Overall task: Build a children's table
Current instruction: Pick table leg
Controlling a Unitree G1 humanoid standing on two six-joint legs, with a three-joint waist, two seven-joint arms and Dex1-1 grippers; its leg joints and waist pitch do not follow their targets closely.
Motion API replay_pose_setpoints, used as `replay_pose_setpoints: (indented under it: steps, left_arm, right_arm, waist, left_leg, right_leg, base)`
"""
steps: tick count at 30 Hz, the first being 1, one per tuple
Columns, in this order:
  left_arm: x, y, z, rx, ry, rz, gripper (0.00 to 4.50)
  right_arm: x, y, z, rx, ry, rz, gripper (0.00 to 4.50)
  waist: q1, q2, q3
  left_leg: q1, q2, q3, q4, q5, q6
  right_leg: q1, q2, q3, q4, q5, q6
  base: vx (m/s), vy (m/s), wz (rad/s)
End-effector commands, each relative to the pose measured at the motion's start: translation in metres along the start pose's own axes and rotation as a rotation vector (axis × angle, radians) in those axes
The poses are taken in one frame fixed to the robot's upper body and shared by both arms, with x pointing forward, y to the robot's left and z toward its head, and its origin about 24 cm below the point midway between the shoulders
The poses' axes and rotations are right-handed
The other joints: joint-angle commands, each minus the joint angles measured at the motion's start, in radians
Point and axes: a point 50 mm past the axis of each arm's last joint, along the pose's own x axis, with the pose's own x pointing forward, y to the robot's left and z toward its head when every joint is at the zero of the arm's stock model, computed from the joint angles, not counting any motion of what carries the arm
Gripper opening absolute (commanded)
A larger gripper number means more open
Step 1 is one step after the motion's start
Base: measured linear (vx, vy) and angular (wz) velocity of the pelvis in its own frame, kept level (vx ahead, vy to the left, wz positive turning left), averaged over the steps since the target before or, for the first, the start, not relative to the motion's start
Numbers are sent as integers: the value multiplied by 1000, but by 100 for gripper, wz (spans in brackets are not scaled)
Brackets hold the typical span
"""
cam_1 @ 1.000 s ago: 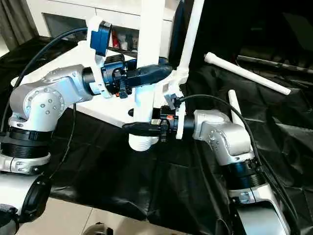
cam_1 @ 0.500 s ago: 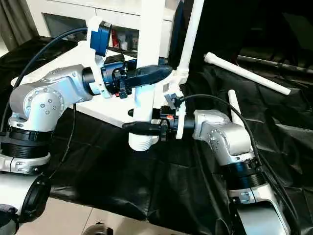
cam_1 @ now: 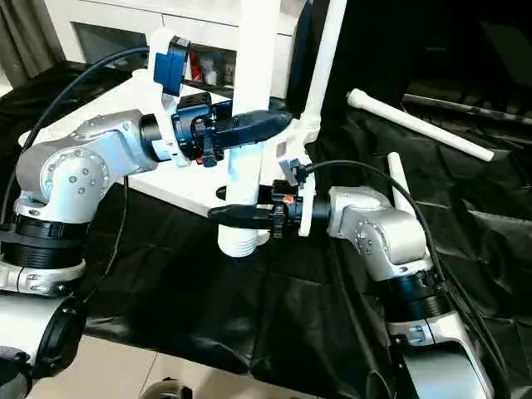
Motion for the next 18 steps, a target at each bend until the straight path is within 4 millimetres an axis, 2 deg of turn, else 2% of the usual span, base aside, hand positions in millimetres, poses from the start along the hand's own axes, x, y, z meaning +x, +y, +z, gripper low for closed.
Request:
replay_pose_setpoints:
  steps: [1, 2, 6, 7, 10, 12, 13, 14, 16, 17, 18]
  left_arm:
    - [3, 2, 0, -25, -8, 18, 257]
    - [2, 2, 0, -26, -18, 22, 278]
    - [1, 3, -1, -12, -40, 33, 302]
    - [0, 4, -2, 0, -61, 41, 324]
    - [-1, 7, -2, 27, -134, 95, 331]
    - [-3, 8, 2, -6, -255, 118, 334]
    - [-3, 8, 2, -6, -255, 118, 334]
    - [-5, 6, 5, -57, -374, 88, 334]
    - [-6, 4, 9, -107, -483, 66, 334]
    - [-7, 4, 11, -132, -530, 68, 334]
    - [-8, 5, 13, -139, -558, 72, 334]
  right_arm:
    - [-4, -1, 9, -29, -21, -12, 196]
    - [-4, -1, 9, -30, -25, -15, 194]
    - [-5, -1, 10, -31, -37, -23, 194]
    - [-5, -1, 10, -32, -48, -29, 193]
    - [-6, 0, 11, -31, -70, -41, 193]
    - [-7, 0, 13, -30, -95, -53, 193]
    - [-7, 0, 13, -30, -95, -53, 193]
    - [-8, 1, 15, -30, -125, -69, 193]
    - [-10, 1, 16, -30, -157, -87, 193]
    - [-10, 1, 17, -28, -171, -96, 193]
    - [-11, 1, 17, -26, -180, -101, 193]
  waist:
    - [-3, 7, -86]
    - [-2, 6, -87]
    - [-2, 7, -87]
    - [-2, 7, -86]
    - [-2, 7, -86]
    - [-2, 9, -88]
    - [-1, 9, -88]
    - [0, 10, -88]
    - [1, -2, -88]
    - [2, 2, -86]
    - [2, 2, -86]
  left_leg:
    - [17, 31, -6, -60, -137, -9]
    - [17, 31, -6, -60, -134, -7]
    - [16, 31, -7, -60, -130, -4]
    - [16, 31, -7, -60, -132, -4]
    - [15, 32, -8, -60, -135, -4]
    - [15, 32, -7, -59, -135, -3]
    - [15, 31, -7, -59, -134, -2]
    - [15, 31, -7, -58, -135, -1]
    - [14, 31, -6, -58, -136, 4]
    - [13, 30, -6, -57, -139, 6]
    - [12, 30, -6, -57, -141, 7]
  right_leg:
    - [64, -75, 46, -65, -101, -210]
    - [64, -76, 46, -65, -102, -209]
    - [64, -76, 46, -65, -103, -208]
    - [64, -76, 46, -67, -109, -207]
    - [65, -78, 46, -69, -106, -206]
    - [65, -77, 46, -68, -95, -208]
    - [65, -77, 45, -67, -88, -213]
    - [66, -77, 46, -67, -84, -217]
    - [67, -77, 44, -68, -87, -224]
    - [66, -78, 44, -68, -95, -229]
    - [66, -78, 44, -68, -100, -228]
  base:
    - [0, 0, 0]
    - [0, 0, 0]
    - [0, 0, 0]
    - [0, 0, 0]
    - [0, 0, 0]
    - [0, 0, 0]
    - [0, 0, 0]
    - [0, 0, 0]
    - [0, 0, 0]
    - [0, 0, 0]
    - [0, 0, 0]
